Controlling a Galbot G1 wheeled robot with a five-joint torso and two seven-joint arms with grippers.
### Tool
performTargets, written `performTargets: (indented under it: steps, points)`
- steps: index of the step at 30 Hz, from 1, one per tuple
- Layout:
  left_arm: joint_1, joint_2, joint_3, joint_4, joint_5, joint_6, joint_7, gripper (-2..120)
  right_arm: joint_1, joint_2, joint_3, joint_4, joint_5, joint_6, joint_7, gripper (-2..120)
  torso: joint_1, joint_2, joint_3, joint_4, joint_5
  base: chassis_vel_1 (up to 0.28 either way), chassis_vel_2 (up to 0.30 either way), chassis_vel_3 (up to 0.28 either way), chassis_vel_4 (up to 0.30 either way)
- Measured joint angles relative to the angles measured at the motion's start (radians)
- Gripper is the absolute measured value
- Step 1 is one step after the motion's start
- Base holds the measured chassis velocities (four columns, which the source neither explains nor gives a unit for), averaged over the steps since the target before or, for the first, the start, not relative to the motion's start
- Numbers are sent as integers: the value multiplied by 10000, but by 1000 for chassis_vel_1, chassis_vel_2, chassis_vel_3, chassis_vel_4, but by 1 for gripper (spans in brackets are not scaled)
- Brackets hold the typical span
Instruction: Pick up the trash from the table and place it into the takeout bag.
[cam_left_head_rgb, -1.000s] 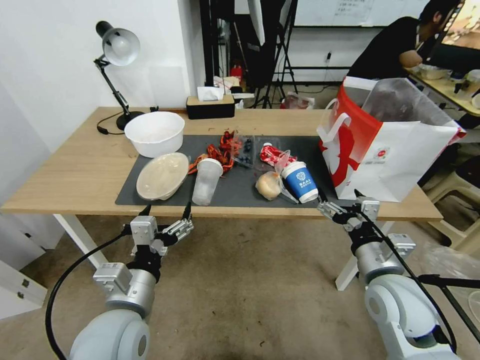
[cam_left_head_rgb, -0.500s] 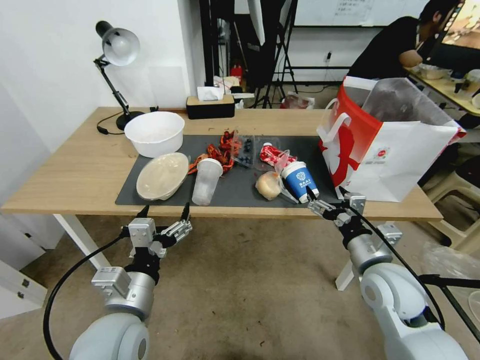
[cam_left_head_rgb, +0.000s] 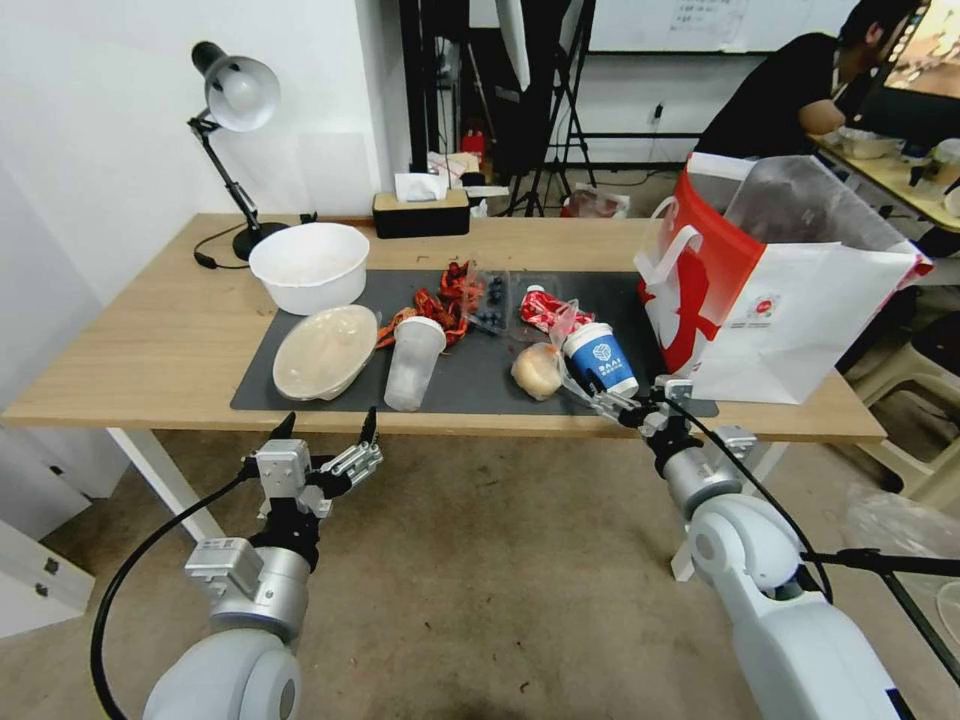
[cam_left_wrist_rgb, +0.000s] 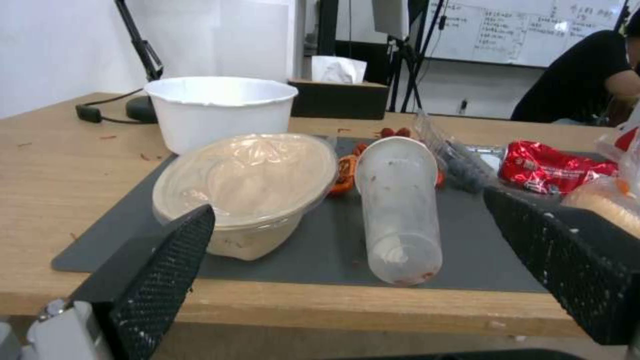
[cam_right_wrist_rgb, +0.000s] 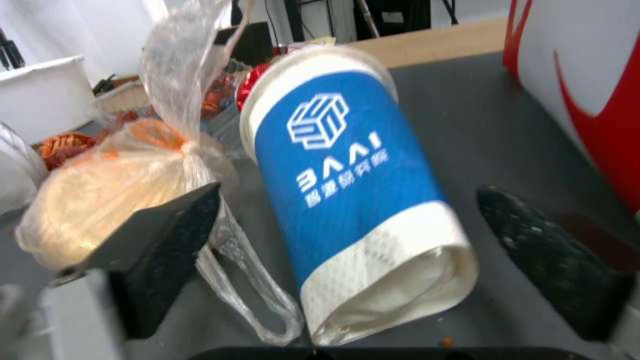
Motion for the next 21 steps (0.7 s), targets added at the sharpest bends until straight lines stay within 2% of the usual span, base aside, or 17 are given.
performTargets:
  steps: [3,4,6,7,10,13,15,16,18,20,21]
  points:
    - [9,-2,-26,13,8,-78,-13,100,32,70,-102,-135,-8,-12,110,80,0,0,-1,0,0,0,0,0,0]
    - [9,-2,-26,13,8,-78,-13,100,32,70,-102,-135,-8,-12,110,80,0,0,-1,0,0,0,0,0,0]
    - [14,-4,-31,39,10,-119,-19,100,14,91,-102,-139,-16,-13,152,69,0,0,-1,-1,-1,0,0,0,0]
    - [14,-4,-31,39,10,-119,-19,100,14,91,-102,-139,-16,-13,152,69,0,0,-1,-1,-1,0,0,0,0]
    - [17,-4,-27,82,31,-191,-23,100,-59,78,-64,-117,-34,-14,177,54,0,1,-1,-1,-1,0,0,0,0]
    - [19,-4,-20,97,44,-214,-24,100,-85,75,-46,-106,-37,-13,186,47,0,1,-1,-1,-1,0,0,0,0]
    - [34,-4,-4,133,70,-277,-26,100,-145,72,8,-41,-40,5,255,36,0,0,-1,0,-1,0,0,0,0]
    - [34,-4,-4,133,70,-277,-26,100,-145,72,8,-41,-40,5,255,36,0,0,-1,0,-1,0,0,0,0]
    - [54,-3,-3,171,135,-379,-29,100,-228,65,89,93,-53,202,280,26,0,0,0,0,1,0,0,0,0]
    - [60,-2,-6,180,157,-409,-31,100,-272,54,145,224,-28,335,234,22,0,0,-1,-1,0,0,0,0,0]
    - [65,-2,-8,189,167,-434,-34,100,-318,32,209,371,47,481,122,16,0,0,-1,-1,-1,0,0,0,0]
